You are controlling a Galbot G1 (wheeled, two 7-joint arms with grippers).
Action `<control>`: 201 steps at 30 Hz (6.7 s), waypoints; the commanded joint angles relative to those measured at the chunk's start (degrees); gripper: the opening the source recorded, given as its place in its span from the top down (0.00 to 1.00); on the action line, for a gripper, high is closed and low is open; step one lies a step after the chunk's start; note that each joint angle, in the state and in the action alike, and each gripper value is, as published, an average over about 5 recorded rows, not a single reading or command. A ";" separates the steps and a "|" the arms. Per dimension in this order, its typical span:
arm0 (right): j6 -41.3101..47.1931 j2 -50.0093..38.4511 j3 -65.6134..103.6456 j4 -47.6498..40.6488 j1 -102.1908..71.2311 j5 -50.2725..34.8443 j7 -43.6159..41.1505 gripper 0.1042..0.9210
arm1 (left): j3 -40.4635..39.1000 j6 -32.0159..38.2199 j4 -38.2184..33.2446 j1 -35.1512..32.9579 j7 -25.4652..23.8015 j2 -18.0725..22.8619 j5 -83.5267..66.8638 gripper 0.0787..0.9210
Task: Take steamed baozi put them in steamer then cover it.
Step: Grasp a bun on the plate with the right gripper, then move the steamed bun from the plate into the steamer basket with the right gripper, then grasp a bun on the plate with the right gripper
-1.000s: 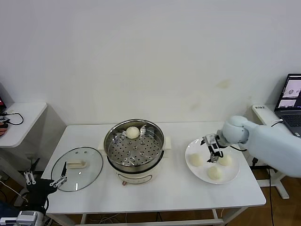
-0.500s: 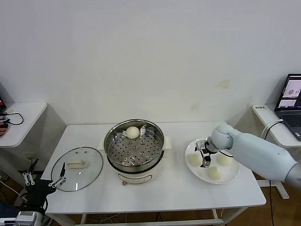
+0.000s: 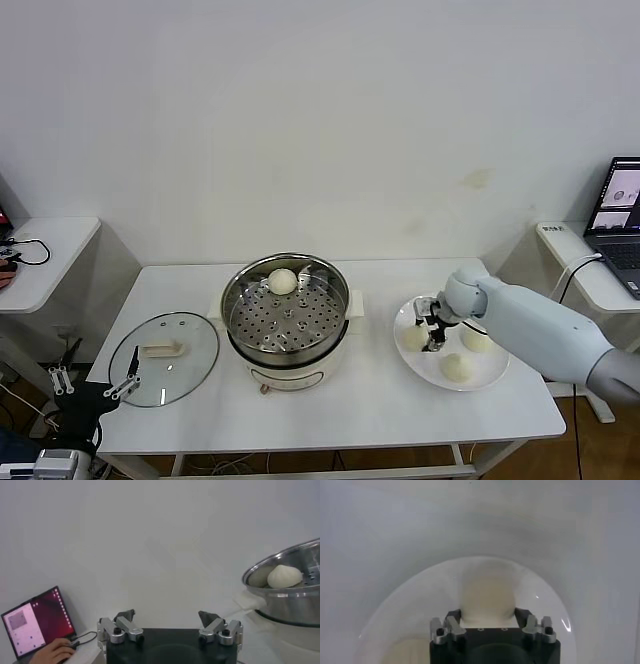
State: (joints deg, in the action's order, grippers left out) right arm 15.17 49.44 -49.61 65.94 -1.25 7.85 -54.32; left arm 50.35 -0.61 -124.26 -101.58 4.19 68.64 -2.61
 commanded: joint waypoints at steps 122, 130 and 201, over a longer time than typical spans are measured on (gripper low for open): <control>6.22 -5.08 -23.86 24.43 42.90 -23.58 -10.82 0.12 | 0.62 -1.19 -6.28 0.36 -0.56 -0.50 -1.30 0.12; 1.89 -20.35 -21.99 28.26 34.87 -13.28 -11.98 0.12 | -0.50 -1.18 -6.96 -0.71 -0.58 0.50 -0.22 0.12; 0.76 -13.52 5.40 12.56 -2.00 0.88 -10.35 0.41 | 0.18 -1.06 -5.72 -2.60 -0.61 2.24 1.15 0.12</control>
State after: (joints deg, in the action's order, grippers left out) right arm 15.85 37.10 -43.60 77.49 -5.87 9.87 -63.50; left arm 50.52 -1.69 -129.91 -104.17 3.61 70.91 -1.43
